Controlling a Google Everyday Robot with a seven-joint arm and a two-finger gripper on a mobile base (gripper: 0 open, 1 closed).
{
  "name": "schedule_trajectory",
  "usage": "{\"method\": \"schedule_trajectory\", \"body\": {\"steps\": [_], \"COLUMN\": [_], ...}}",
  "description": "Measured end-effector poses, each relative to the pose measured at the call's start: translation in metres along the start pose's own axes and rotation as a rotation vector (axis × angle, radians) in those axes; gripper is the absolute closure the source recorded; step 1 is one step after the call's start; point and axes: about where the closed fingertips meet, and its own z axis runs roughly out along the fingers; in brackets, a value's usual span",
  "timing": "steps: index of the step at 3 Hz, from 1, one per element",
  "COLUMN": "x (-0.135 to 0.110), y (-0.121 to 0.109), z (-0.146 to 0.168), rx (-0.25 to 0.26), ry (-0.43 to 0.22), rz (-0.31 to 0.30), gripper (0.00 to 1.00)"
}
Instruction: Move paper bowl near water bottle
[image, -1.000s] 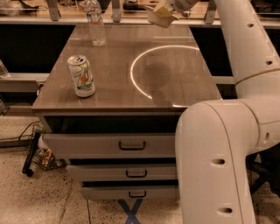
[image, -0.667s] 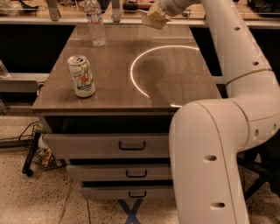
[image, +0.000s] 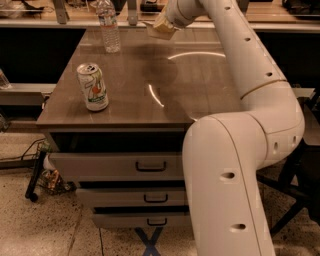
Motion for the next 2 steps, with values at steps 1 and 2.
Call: {"method": "schedule_trajectory", "body": {"steps": [1, 2], "x": [-0.009, -0.025], "y": [0.017, 0.036], "z": [0.022, 0.04], "rx": [-0.039, -0.08], "ry": [-0.022, -0.056], "rz": [-0.026, -0.056], "gripper": [1.0, 1.0]}}
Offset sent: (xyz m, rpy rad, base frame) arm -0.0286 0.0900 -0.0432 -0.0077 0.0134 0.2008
